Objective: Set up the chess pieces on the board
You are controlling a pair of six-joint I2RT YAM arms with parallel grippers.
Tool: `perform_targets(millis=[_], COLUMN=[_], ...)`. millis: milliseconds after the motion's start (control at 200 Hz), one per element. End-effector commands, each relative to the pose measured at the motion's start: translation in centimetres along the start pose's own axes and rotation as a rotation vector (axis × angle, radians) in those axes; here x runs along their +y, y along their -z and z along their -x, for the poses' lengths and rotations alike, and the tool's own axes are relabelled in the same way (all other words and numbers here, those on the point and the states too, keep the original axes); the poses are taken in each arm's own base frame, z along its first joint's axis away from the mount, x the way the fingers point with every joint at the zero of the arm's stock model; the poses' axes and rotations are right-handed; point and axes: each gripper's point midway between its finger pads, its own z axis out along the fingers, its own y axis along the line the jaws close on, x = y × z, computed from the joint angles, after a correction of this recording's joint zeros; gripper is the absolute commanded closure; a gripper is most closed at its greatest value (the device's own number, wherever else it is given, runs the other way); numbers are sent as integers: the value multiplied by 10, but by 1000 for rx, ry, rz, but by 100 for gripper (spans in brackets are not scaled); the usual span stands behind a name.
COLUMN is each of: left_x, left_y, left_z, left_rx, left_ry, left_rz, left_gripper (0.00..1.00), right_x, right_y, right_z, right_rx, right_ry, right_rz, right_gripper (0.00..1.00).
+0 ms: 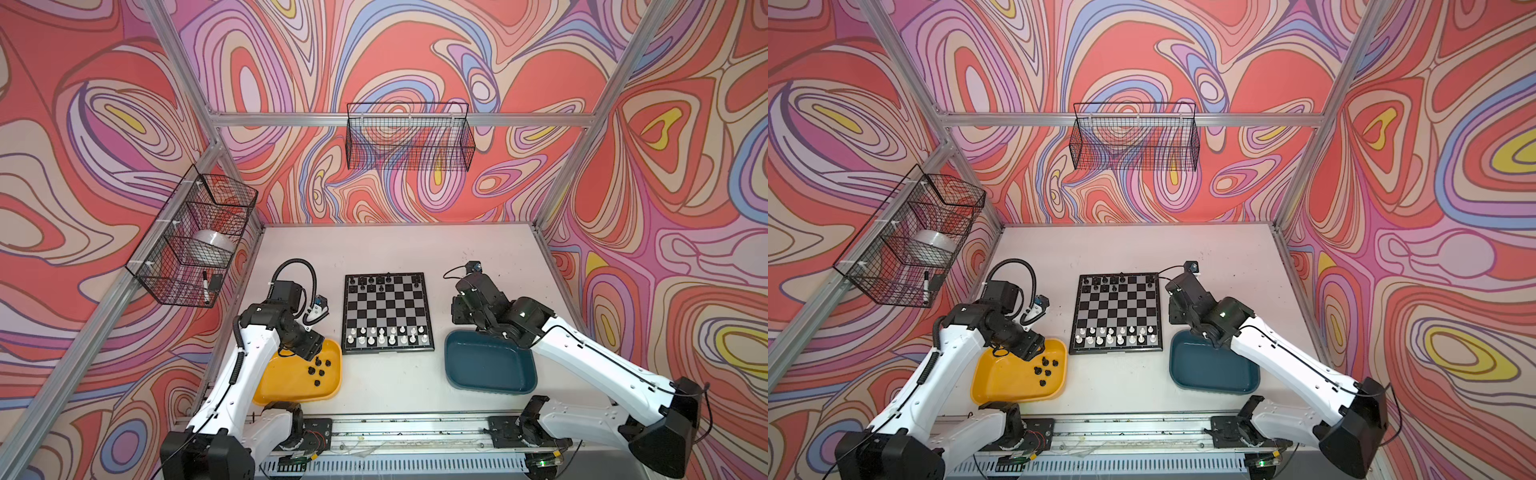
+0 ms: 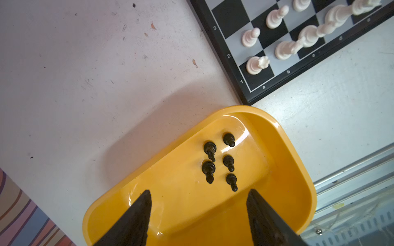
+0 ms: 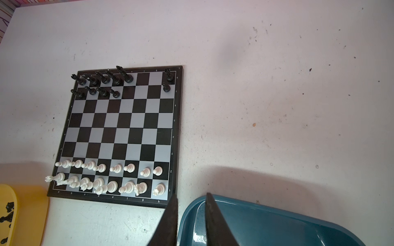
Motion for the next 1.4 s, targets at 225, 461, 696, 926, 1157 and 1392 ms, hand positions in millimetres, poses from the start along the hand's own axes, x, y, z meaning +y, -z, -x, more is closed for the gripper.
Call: perform_targets(millis=[225,461,696,926,1157,1392], left_x=[-13,-18,-12,-9,-6,-6], left_y=[-17,-31,-40,-38,-47,-52], left_z=[-7,-18,-16,-17,-20,-23], left_rx=[24,60,72,69,110,127], left_ry=[-50,-110,-57,-54,-40,-35], left_rz=[-84,-117,-96,-69,-71,-77], left_gripper=[46,54,45,36,42,45], right_x=[-2,27,67,68,66,65], right_y=[-4,-5,5,3,-3,-5], right_z=[1,-15,-38,-37,-40,-41], right_rx=[-3,105,268,242,238,231], right_ry=[-10,93,225,217,203,204], right_rz=[-12,139,360,372,365,355], right_gripper=[77,78,79,79,78,78])
